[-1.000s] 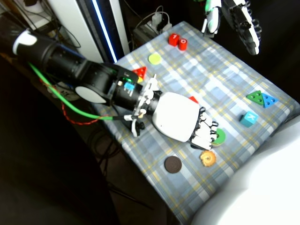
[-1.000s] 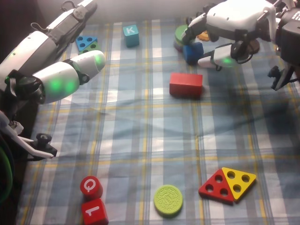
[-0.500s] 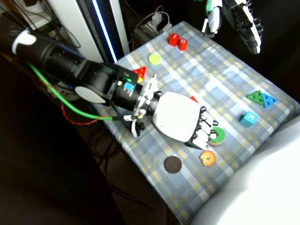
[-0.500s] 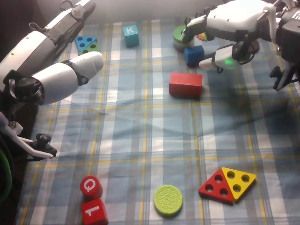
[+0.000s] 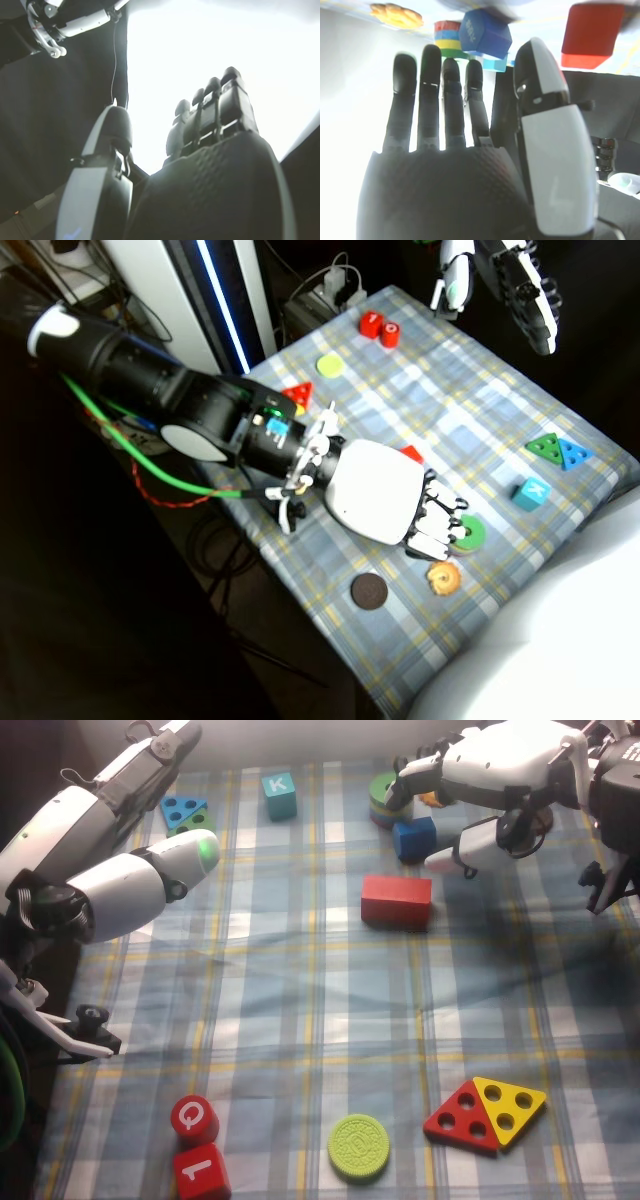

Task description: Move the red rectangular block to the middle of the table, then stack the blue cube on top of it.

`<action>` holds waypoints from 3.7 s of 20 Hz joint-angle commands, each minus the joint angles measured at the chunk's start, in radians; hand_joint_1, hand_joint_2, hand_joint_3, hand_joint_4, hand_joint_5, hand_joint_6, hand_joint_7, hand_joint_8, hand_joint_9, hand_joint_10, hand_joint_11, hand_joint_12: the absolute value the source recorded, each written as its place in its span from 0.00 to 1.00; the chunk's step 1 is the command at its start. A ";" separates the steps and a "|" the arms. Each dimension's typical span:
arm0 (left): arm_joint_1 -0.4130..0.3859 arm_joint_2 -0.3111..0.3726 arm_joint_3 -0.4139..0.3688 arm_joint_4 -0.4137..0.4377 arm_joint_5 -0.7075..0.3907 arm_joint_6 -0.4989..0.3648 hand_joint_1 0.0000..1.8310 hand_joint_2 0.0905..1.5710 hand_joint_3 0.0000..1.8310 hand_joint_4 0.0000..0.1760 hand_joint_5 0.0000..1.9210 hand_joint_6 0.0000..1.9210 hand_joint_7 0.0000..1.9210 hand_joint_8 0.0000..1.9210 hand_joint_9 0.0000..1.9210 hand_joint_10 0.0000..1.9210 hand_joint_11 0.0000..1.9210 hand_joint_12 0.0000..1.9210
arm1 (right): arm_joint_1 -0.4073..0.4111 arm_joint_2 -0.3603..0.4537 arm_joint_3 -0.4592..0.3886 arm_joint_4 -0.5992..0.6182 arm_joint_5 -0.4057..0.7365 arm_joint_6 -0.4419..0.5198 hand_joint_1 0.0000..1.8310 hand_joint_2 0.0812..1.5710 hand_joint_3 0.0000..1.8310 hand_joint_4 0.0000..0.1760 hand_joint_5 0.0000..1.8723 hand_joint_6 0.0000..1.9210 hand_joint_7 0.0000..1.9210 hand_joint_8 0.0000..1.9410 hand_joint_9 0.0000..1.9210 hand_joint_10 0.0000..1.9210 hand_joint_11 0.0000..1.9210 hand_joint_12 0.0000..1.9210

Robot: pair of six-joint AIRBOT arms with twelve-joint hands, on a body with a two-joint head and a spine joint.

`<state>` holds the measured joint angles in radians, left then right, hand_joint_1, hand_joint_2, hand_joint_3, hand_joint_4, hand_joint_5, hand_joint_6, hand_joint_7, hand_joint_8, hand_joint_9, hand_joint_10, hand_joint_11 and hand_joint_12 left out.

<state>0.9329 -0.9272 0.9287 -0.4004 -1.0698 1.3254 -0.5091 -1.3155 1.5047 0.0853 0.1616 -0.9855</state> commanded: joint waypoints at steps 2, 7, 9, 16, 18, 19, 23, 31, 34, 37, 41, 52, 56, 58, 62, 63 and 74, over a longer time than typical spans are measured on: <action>-0.005 -0.002 0.007 0.023 -0.128 -0.014 0.36 0.88 0.00 0.20 0.03 0.00 0.00 0.00 0.00 0.00 0.00 0.00 | 0.004 -0.004 0.005 -0.002 0.041 -0.007 0.51 0.72 0.00 0.00 0.20 0.26 0.22 0.32 0.13 0.67 0.08 0.97; -0.002 -0.001 0.006 0.021 -0.130 -0.016 0.36 0.88 0.00 0.21 0.03 0.00 0.00 0.00 0.00 0.00 0.00 0.00 | 0.003 -0.004 -0.013 -0.003 0.040 -0.007 0.52 0.78 0.00 0.00 0.35 0.66 0.27 0.50 0.23 0.74 0.17 0.99; 0.000 0.000 0.006 0.019 -0.131 -0.019 0.35 0.88 0.00 0.19 0.03 0.00 0.00 0.00 0.00 0.00 0.00 0.00 | 0.003 -0.004 -0.024 -0.003 0.040 -0.007 0.57 0.77 0.00 0.00 0.40 0.68 0.41 0.83 0.47 0.96 0.52 1.00; 0.005 0.002 0.004 0.013 -0.138 -0.022 0.34 0.88 0.00 0.19 0.03 0.00 0.00 0.00 0.00 0.00 0.00 0.00 | 0.003 0.005 -0.052 -0.003 0.044 -0.007 0.52 0.78 0.00 0.27 0.38 0.72 0.33 0.65 0.38 0.85 0.41 1.00; 0.005 0.002 0.004 0.013 -0.138 -0.024 0.34 0.88 0.00 0.19 0.03 0.00 0.00 0.00 0.00 0.00 0.00 0.00 | 0.003 0.027 -0.075 -0.003 0.061 -0.007 0.49 0.72 0.00 0.00 0.21 0.29 0.25 0.35 0.18 0.64 0.12 0.98; 0.006 0.002 0.004 0.013 -0.138 -0.024 0.34 0.88 0.00 0.22 0.03 0.00 0.00 0.00 0.00 0.00 0.00 0.00 | 0.003 0.039 -0.087 -0.004 0.071 -0.007 0.48 0.72 0.00 0.00 0.21 0.14 0.23 0.24 0.13 0.60 0.05 0.96; 0.008 0.003 0.003 0.013 -0.138 -0.024 0.34 0.88 0.00 0.23 0.03 0.00 0.00 0.00 0.00 0.00 0.00 0.00 | 0.004 0.125 -0.161 -0.011 0.141 -0.007 0.48 0.71 0.00 0.08 0.16 0.00 0.21 0.02 0.11 0.36 0.00 0.86; 0.017 0.009 -0.003 0.007 -0.146 -0.025 0.39 0.88 0.00 0.20 0.04 0.01 0.00 0.00 0.00 0.00 0.00 0.00 | 0.013 0.287 -0.316 -0.060 0.260 -0.007 0.36 0.71 0.00 0.11 0.09 0.01 0.07 0.01 0.02 0.14 0.00 0.47; 0.023 0.012 -0.005 0.004 -0.152 -0.026 0.37 0.88 0.00 0.23 0.04 0.00 0.00 0.00 0.00 0.00 0.00 0.00 | 0.004 0.307 -0.341 -0.082 0.264 -0.007 0.35 0.72 0.00 0.00 0.06 0.01 0.11 0.02 0.10 0.11 0.00 0.70; 0.027 0.012 -0.005 0.001 -0.156 -0.027 0.38 0.88 0.00 0.22 0.04 0.00 0.00 0.00 0.00 0.00 0.00 0.00 | -0.022 0.309 -0.347 -0.090 0.261 -0.007 0.36 0.70 0.00 0.05 0.06 0.00 0.13 0.01 0.13 0.13 0.00 0.73; 0.027 0.012 -0.005 0.000 -0.157 -0.028 0.34 0.88 0.00 0.21 0.04 0.00 0.00 0.00 0.00 0.00 0.00 0.00 | -0.042 0.309 -0.344 -0.104 0.232 -0.007 0.37 0.66 0.00 0.00 0.10 0.00 0.19 0.01 0.12 0.21 0.00 0.80; 0.030 0.010 -0.005 -0.002 -0.158 -0.031 0.34 0.89 0.00 0.16 0.03 0.00 0.00 0.00 0.00 0.00 0.00 0.00 | -0.062 0.243 -0.239 -0.100 0.156 -0.007 0.48 0.70 0.00 0.00 0.16 0.01 0.16 0.00 0.07 0.34 0.00 0.63; 0.030 0.010 -0.004 -0.002 -0.159 -0.033 0.37 0.88 0.00 0.12 0.04 0.00 0.00 0.00 0.00 0.00 0.00 0.00 | -0.062 0.218 -0.208 -0.100 0.125 -0.007 0.47 0.70 0.00 0.00 0.17 0.01 0.16 0.00 0.05 0.28 0.00 0.59; 0.030 0.010 -0.004 -0.002 -0.159 -0.033 0.36 0.88 0.00 0.19 0.04 0.00 0.00 0.00 0.00 0.00 0.00 0.00 | -0.062 0.211 -0.201 -0.100 0.118 -0.007 0.48 0.70 0.00 0.00 0.18 0.01 0.16 0.00 0.06 0.23 0.00 0.60; 0.030 0.009 -0.004 -0.002 -0.159 -0.033 0.36 0.89 0.00 0.16 0.04 0.00 0.00 0.00 0.00 0.00 0.00 0.00 | -0.062 0.200 -0.194 -0.106 0.114 -0.007 0.49 0.69 0.00 0.00 0.19 0.01 0.17 0.00 0.07 0.18 0.00 0.57; 0.030 0.009 -0.004 -0.002 -0.159 -0.034 0.36 0.89 0.00 0.13 0.04 0.00 0.00 0.00 0.00 0.00 0.00 0.00 | -0.062 0.198 -0.193 -0.110 0.113 -0.007 0.50 0.69 0.00 0.00 0.19 0.01 0.17 0.00 0.07 0.17 0.00 0.59; 0.030 0.006 -0.003 -0.002 -0.160 -0.037 0.35 0.89 0.00 0.16 0.03 0.00 0.00 0.00 0.00 0.00 0.00 0.00 | -0.053 0.140 -0.150 -0.131 0.088 -0.007 0.56 0.71 0.00 0.00 0.21 0.00 0.22 0.00 0.13 0.25 0.00 0.65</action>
<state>0.9703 -0.9218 0.9218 -0.4259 -1.1088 1.2999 -0.5766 -1.1755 1.3548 -0.0456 0.1501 -0.9928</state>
